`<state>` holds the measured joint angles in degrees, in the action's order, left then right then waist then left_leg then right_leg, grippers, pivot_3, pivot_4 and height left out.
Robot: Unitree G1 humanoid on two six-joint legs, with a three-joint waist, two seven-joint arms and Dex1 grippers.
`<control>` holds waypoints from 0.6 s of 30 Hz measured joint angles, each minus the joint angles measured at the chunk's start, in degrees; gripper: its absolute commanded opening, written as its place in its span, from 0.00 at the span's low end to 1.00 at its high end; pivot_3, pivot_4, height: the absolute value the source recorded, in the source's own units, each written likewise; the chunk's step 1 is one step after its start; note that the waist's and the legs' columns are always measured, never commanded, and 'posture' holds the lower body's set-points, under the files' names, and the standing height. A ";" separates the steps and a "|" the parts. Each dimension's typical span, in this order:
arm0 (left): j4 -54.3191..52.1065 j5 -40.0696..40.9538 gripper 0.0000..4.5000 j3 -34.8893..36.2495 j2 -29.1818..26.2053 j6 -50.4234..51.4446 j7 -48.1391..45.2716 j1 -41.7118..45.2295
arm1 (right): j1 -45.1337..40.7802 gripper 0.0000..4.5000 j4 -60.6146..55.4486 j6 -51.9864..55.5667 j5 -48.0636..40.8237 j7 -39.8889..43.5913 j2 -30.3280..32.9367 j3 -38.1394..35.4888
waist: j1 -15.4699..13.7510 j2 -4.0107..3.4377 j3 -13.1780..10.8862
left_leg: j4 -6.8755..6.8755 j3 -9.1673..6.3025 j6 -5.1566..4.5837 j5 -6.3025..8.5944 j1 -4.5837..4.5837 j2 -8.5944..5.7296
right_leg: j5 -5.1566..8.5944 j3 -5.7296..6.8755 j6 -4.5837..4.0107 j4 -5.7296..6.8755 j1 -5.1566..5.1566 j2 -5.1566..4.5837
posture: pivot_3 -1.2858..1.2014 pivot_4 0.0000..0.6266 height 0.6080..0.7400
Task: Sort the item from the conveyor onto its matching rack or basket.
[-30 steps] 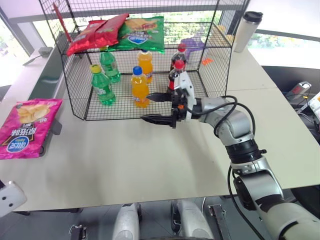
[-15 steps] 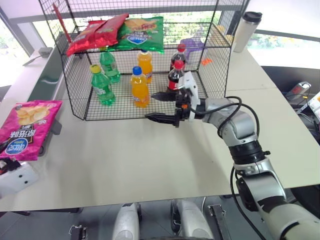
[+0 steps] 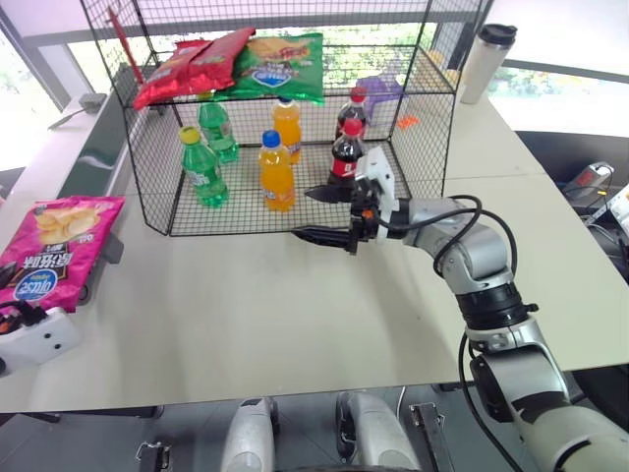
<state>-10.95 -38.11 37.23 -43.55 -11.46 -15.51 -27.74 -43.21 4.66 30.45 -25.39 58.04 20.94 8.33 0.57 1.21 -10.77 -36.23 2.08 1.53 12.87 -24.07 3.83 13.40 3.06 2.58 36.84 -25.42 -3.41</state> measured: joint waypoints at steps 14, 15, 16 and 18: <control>-0.38 -2.51 0.99 -2.06 0.11 1.10 4.35 0.43 | 1.75 1.00 -0.75 0.96 -0.06 -0.46 0.40 -0.01 | 0.49 0.11 0.02 | 0.03 0.02 0.00 0.00 0.00 0.01 | -0.03 0.00 0.07 0.08 -0.04 -0.04 | 0.52 0.24 1.00; -1.51 -2.50 0.99 -1.62 0.82 1.15 4.34 -0.72 | 1.95 1.00 -0.79 1.08 -0.05 -0.52 0.40 -0.02 | 0.51 0.11 0.02 | 0.04 0.02 0.00 0.00 0.00 0.01 | -0.03 0.00 0.07 0.07 -0.04 -0.04 | 0.52 0.24 1.00; -2.37 -2.48 0.99 -1.31 1.51 1.19 4.34 -1.72 | 2.05 1.00 -0.80 1.16 -0.04 -0.60 0.42 -0.03 | 0.50 0.11 0.02 | 0.04 0.02 0.00 0.00 0.00 0.01 | -0.03 0.00 0.07 0.07 -0.05 -0.04 | 0.52 0.24 1.00; -3.97 -2.39 0.99 -0.33 2.87 1.30 4.32 -3.51 | 2.06 1.00 -0.80 1.15 -0.02 -0.75 0.40 -0.03 | 0.42 0.12 0.02 | 0.03 0.01 0.00 0.00 0.00 0.01 | -0.02 0.01 0.05 0.09 -0.05 -0.03 | 0.52 0.24 1.00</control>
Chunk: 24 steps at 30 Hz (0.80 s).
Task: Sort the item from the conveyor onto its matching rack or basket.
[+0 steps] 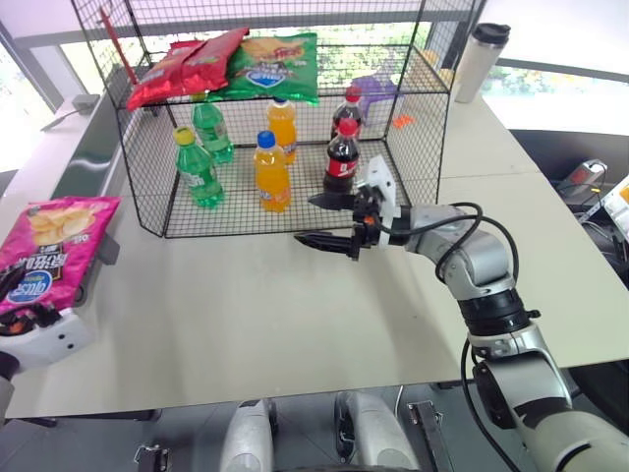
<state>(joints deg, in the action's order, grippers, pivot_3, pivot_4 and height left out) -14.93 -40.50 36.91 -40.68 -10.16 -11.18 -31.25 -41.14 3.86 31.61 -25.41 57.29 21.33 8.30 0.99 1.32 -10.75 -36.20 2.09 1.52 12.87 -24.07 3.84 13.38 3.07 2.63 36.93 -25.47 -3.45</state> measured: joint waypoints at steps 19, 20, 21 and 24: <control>-5.10 -2.47 0.99 5.09 2.24 2.00 4.16 0.88 | 0.27 1.00 0.00 0.01 0.03 -0.31 -1.08 0.02 | -0.22 -0.01 0.00 | -0.02 0.02 0.00 0.00 0.14 -0.01 | 0.03 -0.01 -0.06 0.10 0.07 0.00 | 0.52 0.24 1.00; -4.26 -2.32 0.99 4.32 2.04 1.98 3.96 1.59 | 0.30 1.00 0.00 0.02 0.03 -0.38 -1.08 0.02 | -0.22 -0.01 0.00 | -0.02 0.01 0.00 0.00 0.14 -0.01 | 0.03 -0.01 -0.06 0.11 0.07 0.00 | 0.52 0.24 1.00; -3.46 -2.02 0.99 3.77 1.82 1.97 3.83 2.33 | 0.35 1.00 -0.01 0.02 0.03 -0.44 -1.09 0.02 | -0.20 0.00 0.01 | -0.02 0.01 0.00 0.00 0.14 0.00 | 0.03 -0.01 -0.06 0.11 0.07 0.01 | 0.52 0.24 1.00; -0.20 -0.37 0.99 0.82 0.01 1.95 1.96 4.28 | 0.52 1.00 -0.01 0.02 0.12 -0.69 -1.07 0.02 | -0.21 0.00 0.01 | -0.03 0.01 0.00 0.00 0.15 0.00 | 0.04 -0.01 -0.06 0.13 0.08 0.01 | 0.52 0.24 1.00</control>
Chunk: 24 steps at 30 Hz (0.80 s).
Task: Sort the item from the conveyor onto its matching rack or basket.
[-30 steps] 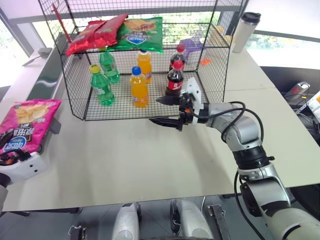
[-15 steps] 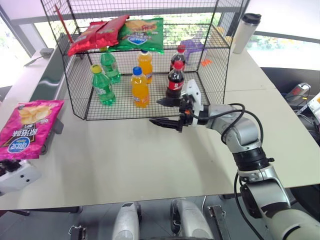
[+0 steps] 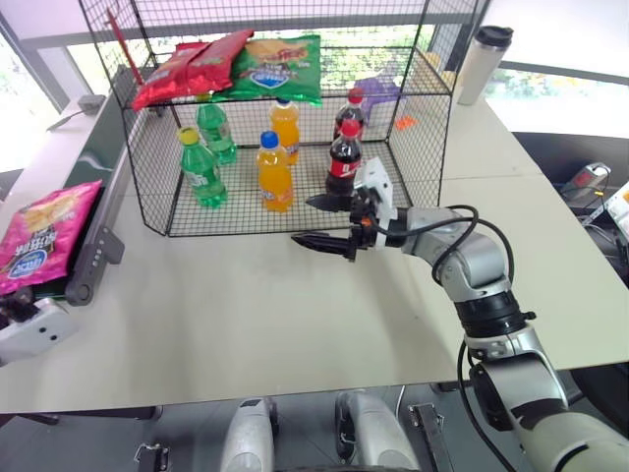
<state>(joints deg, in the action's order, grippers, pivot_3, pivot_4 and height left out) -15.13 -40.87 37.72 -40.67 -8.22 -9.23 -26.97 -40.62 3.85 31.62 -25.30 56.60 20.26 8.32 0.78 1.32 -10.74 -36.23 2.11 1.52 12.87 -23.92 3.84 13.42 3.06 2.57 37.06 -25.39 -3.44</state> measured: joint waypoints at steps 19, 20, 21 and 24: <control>9.15 2.11 0.44 -11.32 -3.93 6.65 -1.21 13.07 | 1.12 1.00 -1.22 0.06 0.22 -1.67 0.03 -0.25 | -0.15 -0.03 0.00 | 0.05 0.01 0.00 0.00 0.18 0.00 | -0.04 0.00 0.07 0.07 0.10 0.00 | 0.52 0.24 1.00; 9.74 2.16 0.34 -12.18 -4.00 6.98 -1.61 13.89 | 1.13 1.00 -1.40 0.06 0.21 -1.72 -0.02 -0.24 | -0.15 -0.02 0.00 | 0.04 0.01 0.00 0.00 0.18 0.00 | -0.04 0.00 0.07 0.08 0.10 0.00 | 0.52 0.24 1.00; 10.13 2.23 0.24 -12.96 -4.03 7.46 -1.95 14.55 | 1.12 1.00 -1.44 0.08 0.21 -1.77 -0.02 -0.24 | -0.12 -0.02 0.00 | 0.04 0.01 0.00 0.00 0.18 0.00 | -0.04 0.00 0.08 0.08 0.11 0.00 | 0.52 0.24 1.00; 10.67 2.41 0.02 -14.86 -4.05 8.52 -2.12 15.88 | 1.13 1.00 -1.45 0.11 0.21 -2.11 -0.02 -0.24 | -0.06 -0.02 0.00 | 0.05 0.01 0.00 0.00 0.17 0.00 | -0.04 0.00 0.08 0.08 0.10 0.00 | 0.52 0.24 1.00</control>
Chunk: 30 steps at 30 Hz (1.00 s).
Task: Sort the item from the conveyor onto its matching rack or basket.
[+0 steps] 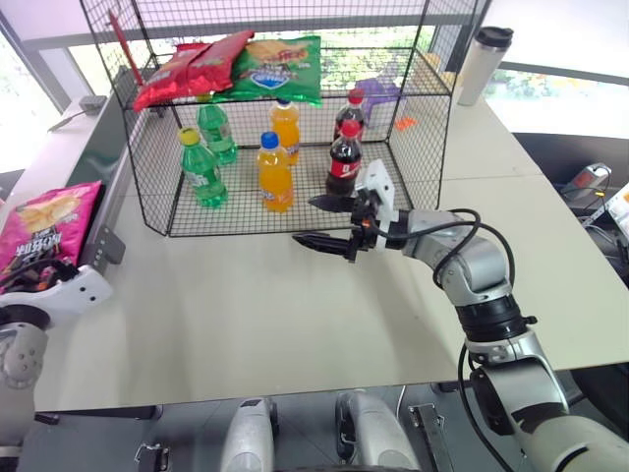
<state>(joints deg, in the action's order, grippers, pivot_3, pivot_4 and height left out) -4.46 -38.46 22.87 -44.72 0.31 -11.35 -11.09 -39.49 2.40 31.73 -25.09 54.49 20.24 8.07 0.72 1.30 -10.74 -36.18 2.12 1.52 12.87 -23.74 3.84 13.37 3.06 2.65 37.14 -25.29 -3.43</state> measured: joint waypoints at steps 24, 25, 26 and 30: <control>-19.06 47.97 0.02 44.49 -27.43 46.86 -51.20 16.80 | -4.61 1.00 7.41 1.08 -4.95 2.19 0.58 -7.60 | 0.31 0.02 -0.11 | 0.00 -0.07 0.01 -0.01 -0.02 0.03 | 0.03 -0.02 0.02 -0.03 -0.02 0.20 | 0.52 0.24 1.00; -17.01 52.06 0.02 46.93 -31.77 53.11 -54.93 19.94 | -6.02 1.00 8.26 2.20 -6.44 2.83 1.16 -9.01 | 0.41 0.10 -0.15 | 0.00 -0.08 0.02 -0.01 -0.03 0.03 | 0.04 -0.02 0.03 -0.06 -0.02 0.21 | 0.52 0.24 1.00; -16.32 54.34 0.02 48.96 -34.42 56.34 -57.05 21.46 | -7.03 1.00 8.49 2.69 -7.26 3.21 1.72 -10.13 | 0.43 0.03 -0.16 | 0.04 -0.06 0.01 -0.01 0.01 0.01 | 0.04 -0.04 0.04 -0.14 0.02 0.19 | 0.52 0.24 1.00; -14.56 68.58 0.02 50.01 -38.38 67.78 -63.03 30.83 | -8.95 1.00 10.00 4.27 -8.98 6.48 3.93 -11.72 | 0.24 -0.10 -0.23 | 0.14 -0.12 0.02 0.00 0.18 -0.02 | 0.20 -0.05 0.04 -0.08 0.16 0.20 | 0.52 0.24 1.00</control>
<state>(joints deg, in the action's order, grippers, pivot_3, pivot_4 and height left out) -19.01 30.12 72.88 -83.11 68.09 -74.38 19.74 -48.44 12.40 36.00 -34.07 60.98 24.17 -3.65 0.96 1.20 -10.97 -36.04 2.00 1.54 12.86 -23.56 3.82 13.57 3.01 2.69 37.05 -25.13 -3.24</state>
